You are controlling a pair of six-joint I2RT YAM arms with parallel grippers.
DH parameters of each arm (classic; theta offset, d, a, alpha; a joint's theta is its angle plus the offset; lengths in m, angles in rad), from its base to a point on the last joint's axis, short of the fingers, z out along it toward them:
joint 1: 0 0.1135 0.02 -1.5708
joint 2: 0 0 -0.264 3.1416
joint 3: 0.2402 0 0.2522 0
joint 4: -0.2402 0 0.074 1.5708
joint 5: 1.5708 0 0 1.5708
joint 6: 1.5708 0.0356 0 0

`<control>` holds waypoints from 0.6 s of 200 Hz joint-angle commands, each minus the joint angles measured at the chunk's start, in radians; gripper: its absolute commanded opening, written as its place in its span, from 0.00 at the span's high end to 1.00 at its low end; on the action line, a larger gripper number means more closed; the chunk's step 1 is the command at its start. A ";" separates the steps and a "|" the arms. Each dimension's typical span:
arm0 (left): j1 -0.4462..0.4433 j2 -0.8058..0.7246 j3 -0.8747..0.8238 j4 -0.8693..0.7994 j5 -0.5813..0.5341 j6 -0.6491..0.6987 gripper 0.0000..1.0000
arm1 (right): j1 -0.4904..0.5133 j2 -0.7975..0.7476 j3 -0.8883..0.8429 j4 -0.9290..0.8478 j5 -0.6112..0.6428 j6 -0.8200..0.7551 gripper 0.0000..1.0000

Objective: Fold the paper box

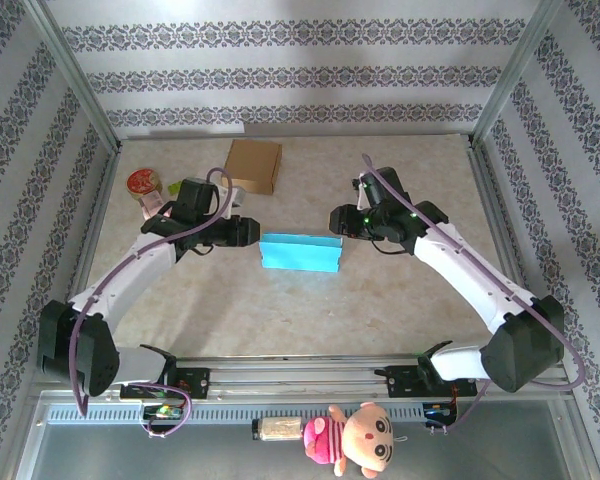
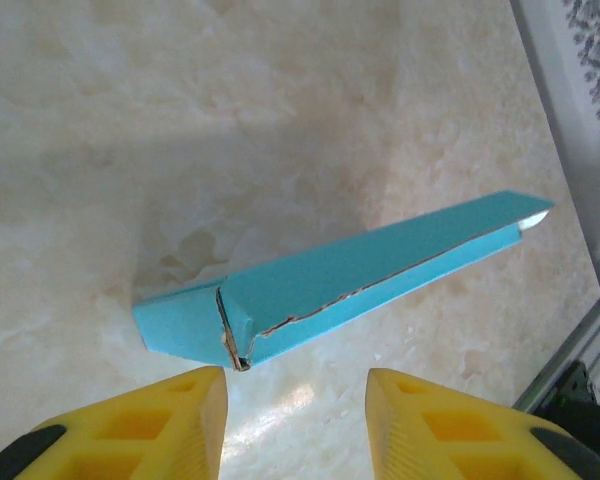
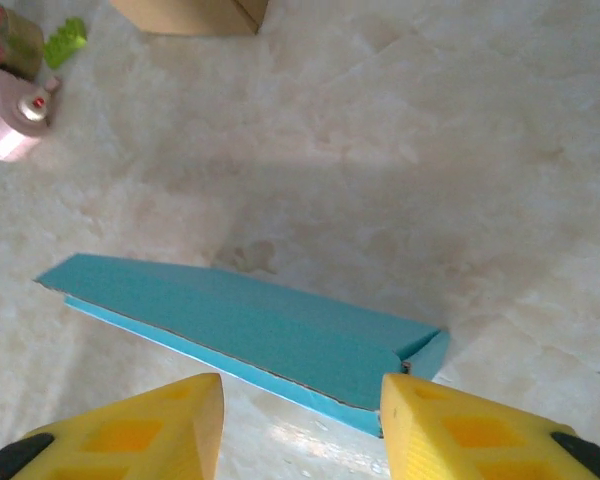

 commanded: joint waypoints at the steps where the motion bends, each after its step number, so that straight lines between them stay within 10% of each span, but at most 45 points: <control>1: -0.007 -0.006 0.048 0.020 -0.074 -0.106 0.58 | -0.016 0.033 0.004 -0.054 0.026 0.082 0.58; 58: -0.006 0.123 0.083 0.010 0.010 -0.165 0.57 | -0.018 0.069 -0.044 -0.058 0.031 0.099 0.72; 120: -0.005 0.174 0.040 0.024 0.041 -0.162 0.81 | 0.002 0.087 -0.086 -0.052 0.048 0.092 0.80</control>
